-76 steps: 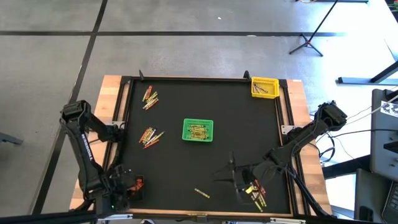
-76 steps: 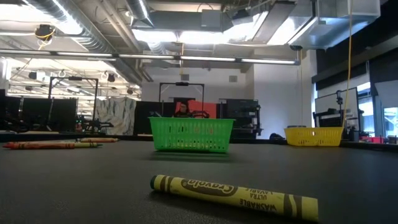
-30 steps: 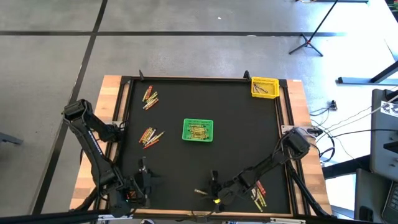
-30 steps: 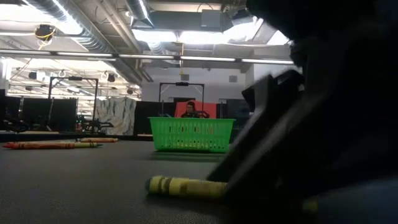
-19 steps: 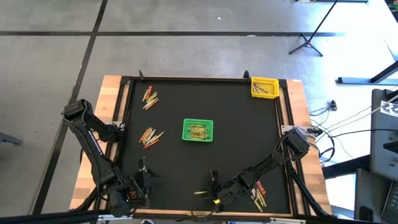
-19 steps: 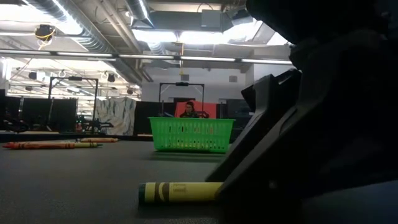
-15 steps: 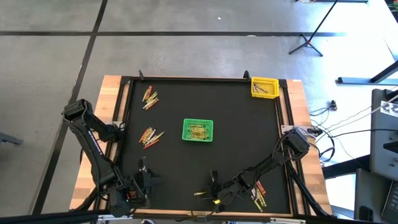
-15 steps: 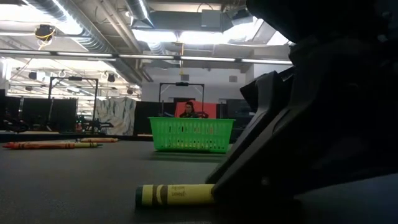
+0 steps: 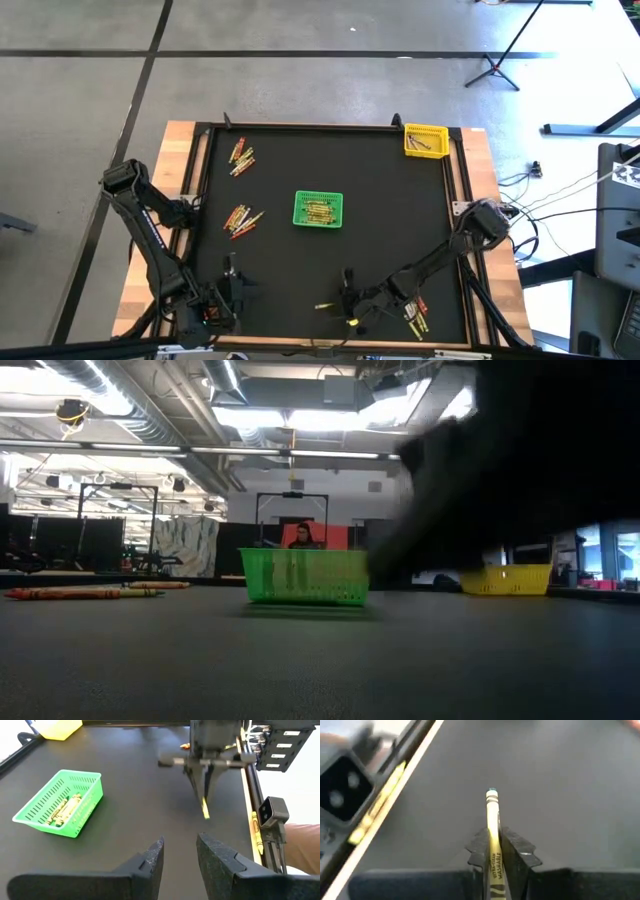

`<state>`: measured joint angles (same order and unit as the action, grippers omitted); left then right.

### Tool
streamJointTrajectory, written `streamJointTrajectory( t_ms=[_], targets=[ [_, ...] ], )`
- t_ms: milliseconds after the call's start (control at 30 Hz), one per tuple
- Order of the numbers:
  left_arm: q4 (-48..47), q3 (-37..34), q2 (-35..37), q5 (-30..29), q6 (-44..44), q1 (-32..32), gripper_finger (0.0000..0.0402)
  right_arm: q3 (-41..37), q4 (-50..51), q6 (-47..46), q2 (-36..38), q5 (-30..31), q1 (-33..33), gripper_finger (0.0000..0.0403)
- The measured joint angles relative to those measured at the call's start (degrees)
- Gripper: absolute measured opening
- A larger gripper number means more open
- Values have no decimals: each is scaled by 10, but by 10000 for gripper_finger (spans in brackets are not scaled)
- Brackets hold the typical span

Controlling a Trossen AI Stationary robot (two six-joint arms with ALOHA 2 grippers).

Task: Sort crayons
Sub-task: Put the green crayon into the green bin

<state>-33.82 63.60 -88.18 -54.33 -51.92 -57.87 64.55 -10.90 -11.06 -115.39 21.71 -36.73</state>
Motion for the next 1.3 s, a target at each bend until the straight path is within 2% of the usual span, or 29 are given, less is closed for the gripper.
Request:
streamJointTrajectory(
  t_ms=[167, 300, 500, 600, 900, 1033, 1300],
  targets=[
    [0, 0, 0, 0, 0, 0, 101, 0, 78, 35, 66, 54, 25, 48],
    [0, 0, 0, -2, 0, 1, 101, 1, 103, 74, 117, 62, 65, 48],
    [0, 0, 0, -2, 0, 3, 101, 1, 109, 120, 146, 55, 147, 48],
    [0, 0, 0, -2, 0, 3, 101, 2, 109, 131, 147, 37, 193, 48],
    [0, 0, 0, -2, 0, 3, 101, 2, 130, 130, 126, -70, 320, 49],
    [-1, 0, 0, -3, 0, 3, 101, 2, 126, 128, 98, -105, 348, 49],
    [0, 0, 0, -4, 1, 9, 101, 2, 124, 128, 51, -108, 365, 49]
  ],
)
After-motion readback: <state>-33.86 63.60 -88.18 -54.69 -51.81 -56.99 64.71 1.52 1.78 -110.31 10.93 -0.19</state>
